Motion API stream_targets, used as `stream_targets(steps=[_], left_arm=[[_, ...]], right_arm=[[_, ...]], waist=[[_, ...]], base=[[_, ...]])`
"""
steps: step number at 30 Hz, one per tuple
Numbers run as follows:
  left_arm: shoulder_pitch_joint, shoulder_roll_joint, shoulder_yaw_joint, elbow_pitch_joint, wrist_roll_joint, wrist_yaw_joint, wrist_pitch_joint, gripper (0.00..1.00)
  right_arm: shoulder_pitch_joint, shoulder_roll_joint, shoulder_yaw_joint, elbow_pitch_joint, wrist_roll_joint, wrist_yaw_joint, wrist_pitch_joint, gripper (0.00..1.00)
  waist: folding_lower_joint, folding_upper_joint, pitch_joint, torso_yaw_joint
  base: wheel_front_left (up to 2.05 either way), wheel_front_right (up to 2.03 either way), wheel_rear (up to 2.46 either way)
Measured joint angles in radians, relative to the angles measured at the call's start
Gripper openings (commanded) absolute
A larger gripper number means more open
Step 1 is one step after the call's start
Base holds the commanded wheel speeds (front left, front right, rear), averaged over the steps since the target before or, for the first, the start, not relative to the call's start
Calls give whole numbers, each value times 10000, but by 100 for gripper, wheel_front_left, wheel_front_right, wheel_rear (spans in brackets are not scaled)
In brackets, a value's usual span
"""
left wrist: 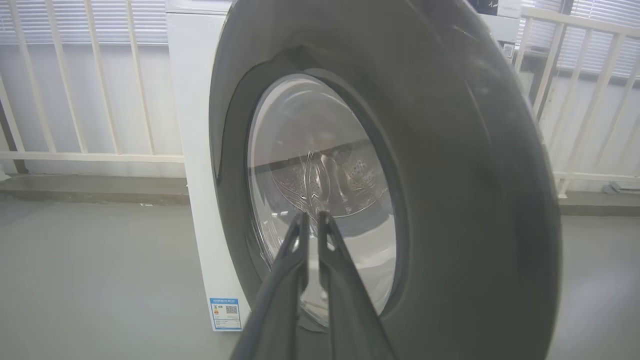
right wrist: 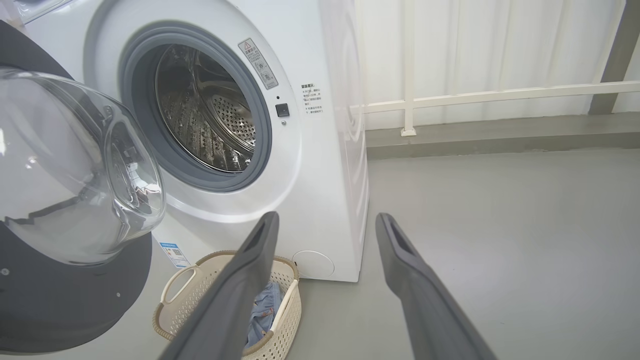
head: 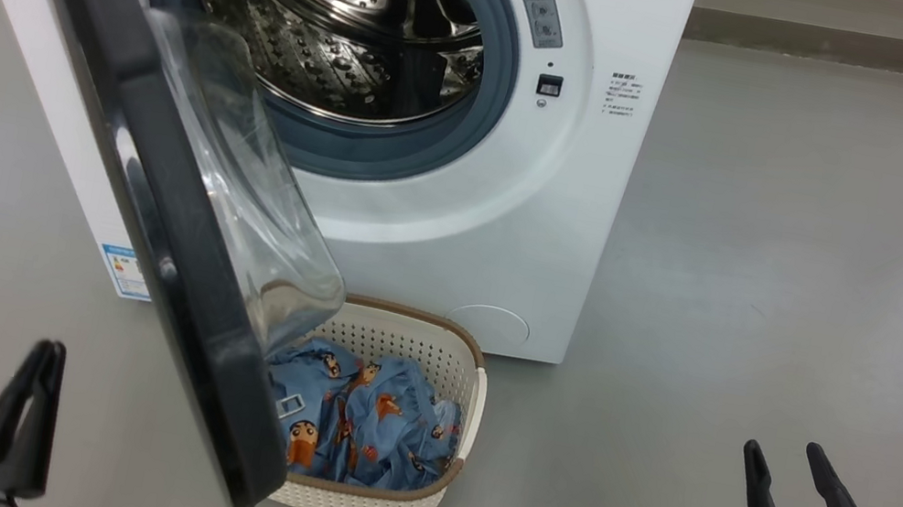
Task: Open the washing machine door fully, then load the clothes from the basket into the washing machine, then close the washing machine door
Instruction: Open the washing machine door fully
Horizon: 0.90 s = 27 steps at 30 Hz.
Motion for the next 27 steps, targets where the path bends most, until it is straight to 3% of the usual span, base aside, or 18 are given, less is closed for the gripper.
stream_targets(steps=[8, 16, 27], left_arm=[[-86, -201, 140, -2313, 587, 0, 0, 0], [-123, -234, -867, -4117, 648, 0, 637, 0], [-259, -370, -2694, -4391, 56, 0, 1511, 0]], right_arm=[[1, 13, -48, -27, 0, 0, 0, 100], [2, 52, -65, -42, -13, 0, 0, 100], [-2, 109, -38, -42, -13, 0, 0, 100]], waist=[[0, 0, -61, 147], [0, 0, -94, 82], [0, 0, -57, -190]], base=[[0, 0, 0], [0, 0, 0], [0, 0, 0]])
